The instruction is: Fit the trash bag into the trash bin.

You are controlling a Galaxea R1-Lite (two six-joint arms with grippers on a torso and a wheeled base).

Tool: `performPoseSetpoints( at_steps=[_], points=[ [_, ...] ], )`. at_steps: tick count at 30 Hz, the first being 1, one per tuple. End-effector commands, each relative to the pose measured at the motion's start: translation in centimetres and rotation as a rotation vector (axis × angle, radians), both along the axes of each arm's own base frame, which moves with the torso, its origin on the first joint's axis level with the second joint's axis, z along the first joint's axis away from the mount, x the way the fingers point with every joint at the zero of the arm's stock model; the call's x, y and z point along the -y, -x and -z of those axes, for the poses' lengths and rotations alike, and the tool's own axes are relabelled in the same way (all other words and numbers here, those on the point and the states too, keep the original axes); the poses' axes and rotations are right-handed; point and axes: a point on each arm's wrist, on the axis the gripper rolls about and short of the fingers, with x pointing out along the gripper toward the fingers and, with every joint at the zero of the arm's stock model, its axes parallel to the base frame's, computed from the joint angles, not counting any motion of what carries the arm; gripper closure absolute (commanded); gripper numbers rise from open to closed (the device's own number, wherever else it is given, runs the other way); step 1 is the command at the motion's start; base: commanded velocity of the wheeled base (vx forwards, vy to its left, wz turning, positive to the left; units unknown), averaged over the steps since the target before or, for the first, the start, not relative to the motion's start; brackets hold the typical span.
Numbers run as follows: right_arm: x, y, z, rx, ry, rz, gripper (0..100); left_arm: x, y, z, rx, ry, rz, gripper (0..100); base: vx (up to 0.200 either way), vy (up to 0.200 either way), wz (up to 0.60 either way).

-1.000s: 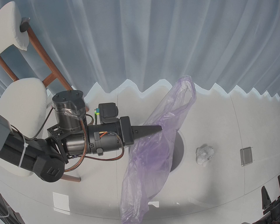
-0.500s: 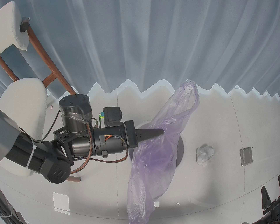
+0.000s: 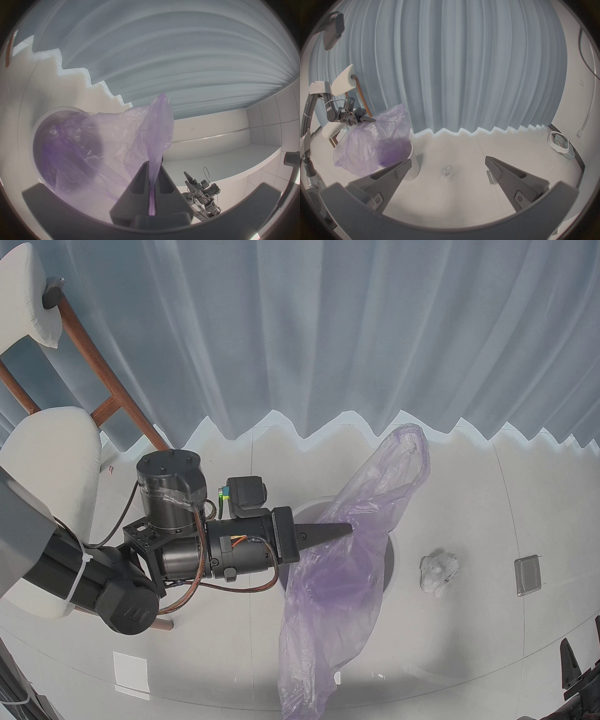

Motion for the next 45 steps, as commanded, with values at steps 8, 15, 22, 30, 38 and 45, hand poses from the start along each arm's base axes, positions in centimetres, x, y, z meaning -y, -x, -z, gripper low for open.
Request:
performPoseSetpoints(
  at_steps=[8, 15, 22, 30, 38, 45],
  points=[
    [0.0, 0.0, 0.5, -0.001, 0.0, 0.0, 0, 0.2, -0.4, 0.8, -0.017, -0.013, -0.003, 100, 0.0, 0.0, 0.0],
    [0.0, 0.0, 0.5, -0.001, 0.0, 0.0, 0, 0.6, -0.7, 0.9, -0.014, -0.013, 0.002, 100, 0.0, 0.0, 0.0],
    [0.0, 0.0, 0.5, -0.001, 0.0, 0.0, 0, 0.9, -1.1, 1.7, -0.029, -0.023, 0.0, 100, 0.0, 0.0, 0.0],
    [0.0, 0.0, 0.5, -0.001, 0.0, 0.0, 0, 1.6, -2.2, 2.3, -0.025, -0.027, 0.001, 100, 0.0, 0.0, 0.0],
    [0.0, 0.0, 0.5, -0.001, 0.0, 0.0, 0, 1.9, -2.6, 2.7, -0.03, -0.031, 0.001, 100, 0.0, 0.0, 0.0],
    [0.0, 0.0, 0.5, -0.001, 0.0, 0.0, 0, 1.9, -2.8, 3.2, -0.036, -0.037, -0.002, 100, 0.0, 0.0, 0.0]
  ],
)
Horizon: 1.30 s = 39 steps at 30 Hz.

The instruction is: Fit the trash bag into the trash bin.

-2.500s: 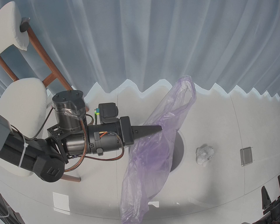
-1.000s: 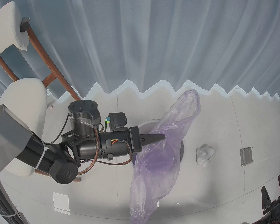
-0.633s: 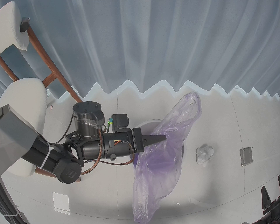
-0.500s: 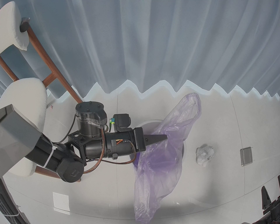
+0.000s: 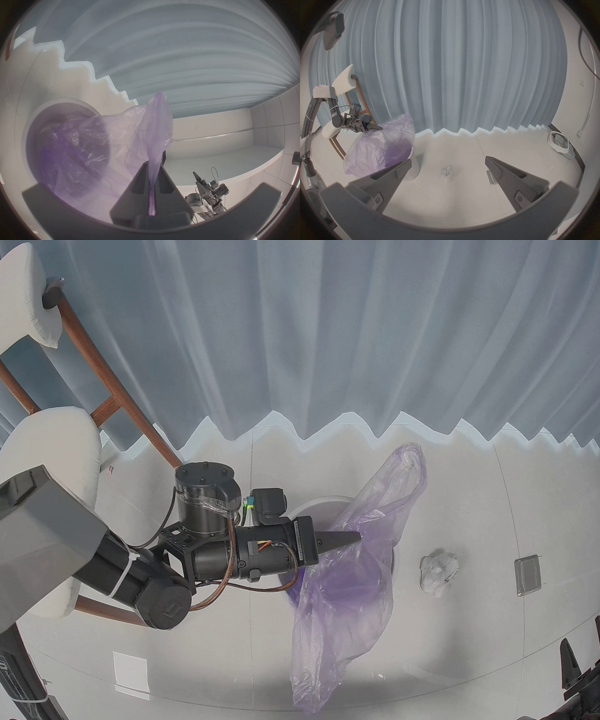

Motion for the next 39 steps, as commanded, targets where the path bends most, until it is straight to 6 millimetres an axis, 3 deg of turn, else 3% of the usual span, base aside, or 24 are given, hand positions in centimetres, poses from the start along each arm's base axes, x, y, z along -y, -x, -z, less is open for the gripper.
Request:
performPoseSetpoints(
  at_steps=[1, 39],
  points=[
    [0.0, 0.0, 0.5, -0.001, 0.0, -0.002, 0, 0.1, -0.2, 0.5, -0.006, -0.003, -0.001, 100, 0.0, 0.0, 0.0],
    [0.0, 0.0, 0.5, -0.001, 0.0, 0.0, 0, 0.9, -1.0, 2.4, -0.016, -0.014, 0.004, 100, 0.0, 0.0, 0.0]
  ],
)
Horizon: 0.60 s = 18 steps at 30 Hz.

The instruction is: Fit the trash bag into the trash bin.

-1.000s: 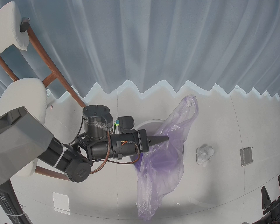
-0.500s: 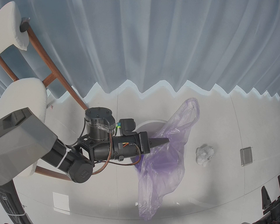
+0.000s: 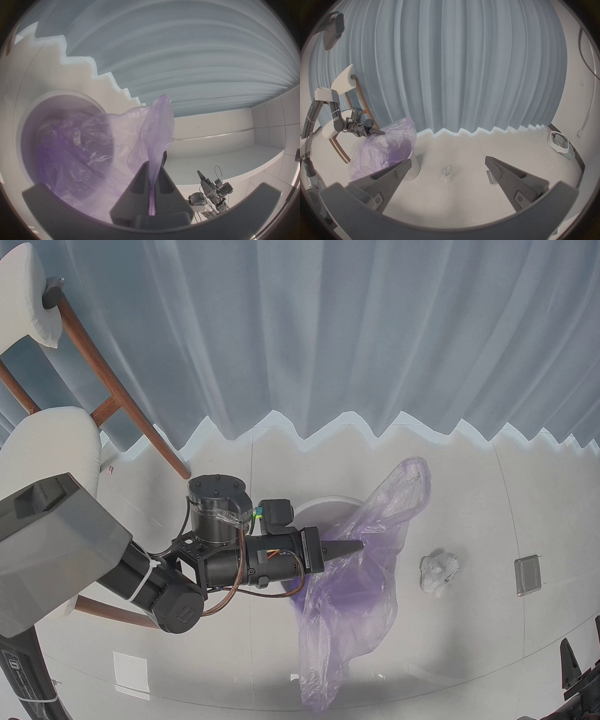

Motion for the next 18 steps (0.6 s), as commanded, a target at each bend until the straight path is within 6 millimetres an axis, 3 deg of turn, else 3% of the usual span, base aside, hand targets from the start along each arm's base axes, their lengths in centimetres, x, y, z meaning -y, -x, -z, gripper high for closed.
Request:
performPoseSetpoints(
  at_steps=[1, 14, 18],
  points=[
    [0.0, 0.0, 0.5, -0.001, 0.0, 0.0, 0, 0.3, -0.4, 0.5, -0.005, -0.004, 0.001, 100, 0.0, 0.0, 0.0],
    [0.0, 0.0, 0.5, -0.001, 0.0, 0.0, 0, 0.9, -0.8, 1.7, -0.022, -0.017, 0.004, 100, 0.0, 0.0, 0.0],
    [0.0, 0.0, 0.5, -0.001, 0.003, -0.002, 0, 0.8, -1.7, 1.0, 0.012, 0.007, -0.01, 100, 0.0, 0.0, 0.0]
  ],
)
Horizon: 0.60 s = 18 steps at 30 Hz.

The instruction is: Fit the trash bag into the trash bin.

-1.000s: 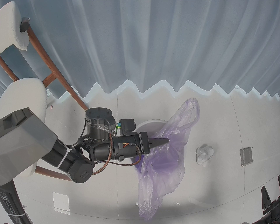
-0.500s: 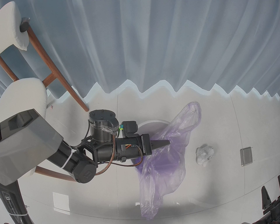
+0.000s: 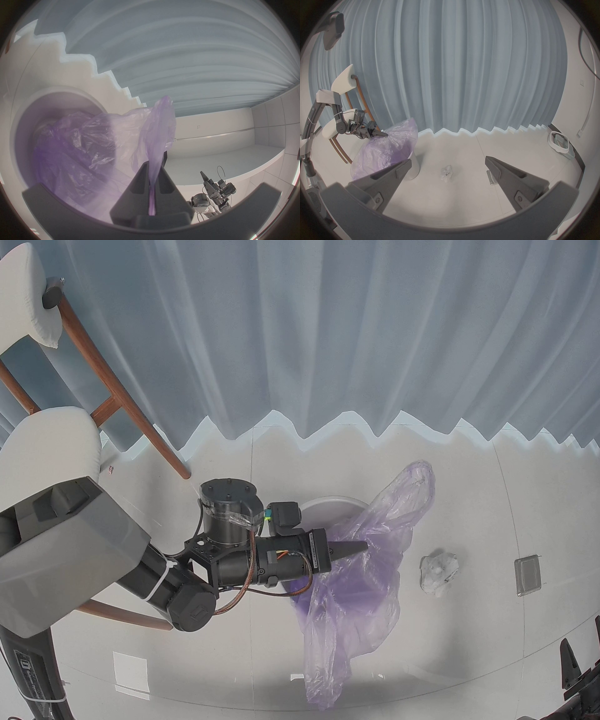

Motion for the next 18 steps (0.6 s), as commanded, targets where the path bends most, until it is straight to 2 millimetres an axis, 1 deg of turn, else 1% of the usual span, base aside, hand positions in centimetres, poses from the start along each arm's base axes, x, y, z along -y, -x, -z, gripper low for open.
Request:
performPoseSetpoints(
  at_steps=[1, 3, 7, 8, 10, 14, 15, 16, 18],
  points=[
    [0.0, 0.0, 0.5, 0.0, 0.0, 0.0, 0, -0.3, -1.1, -0.2, 0.018, 0.014, -0.022, 100, 0.0, 0.0, 0.0],
    [0.0, 0.0, 0.5, 0.0, 0.002, -0.002, 0, -1.0, -1.6, -0.3, 0.022, 0.015, -0.044, 100, 0.0, 0.0, 0.0],
    [0.0, 0.0, 0.5, 0.0, -0.002, -0.002, 0, -1.4, -1.5, -0.5, 0.025, 0.015, -0.056, 100, 0.0, 0.0, 0.0],
    [0.0, 0.0, 0.5, 0.0, 0.002, -0.002, 0, -2.1, -1.2, -0.9, 0.026, 0.012, -0.075, 100, 0.0, 0.0, 0.0],
    [0.0, 0.0, 0.5, 0.0, -0.002, 0.0, 0, -2.5, -0.7, -1.4, 0.047, 0.003, -0.076, 100, 0.0, 0.0, 0.0],
    [0.0, 0.0, 0.5, 0.0, 0.0, -0.005, 0, -2.8, -0.3, -1.1, 0.139, -0.059, -0.073, 100, 0.0, 0.0, 0.0],
    [0.0, 0.0, 0.5, 0.0, 0.0, -0.005, 0, -2.7, -0.2, -0.8, 0.184, -0.115, -0.09, 100, 0.0, 0.0, 0.0],
    [0.0, 0.0, 0.5, 0.0, 0.0, -0.005, 0, -2.7, -0.2, -0.7, 0.19, -0.134, -0.101, 100, 0.0, 0.0, 0.0],
    [0.0, 0.0, 0.5, 0.0, 0.0, -0.005, 0, -2.6, -0.3, -0.5, 0.222, -0.225, -0.161, 100, 0.0, 0.0, 0.0]
  ],
)
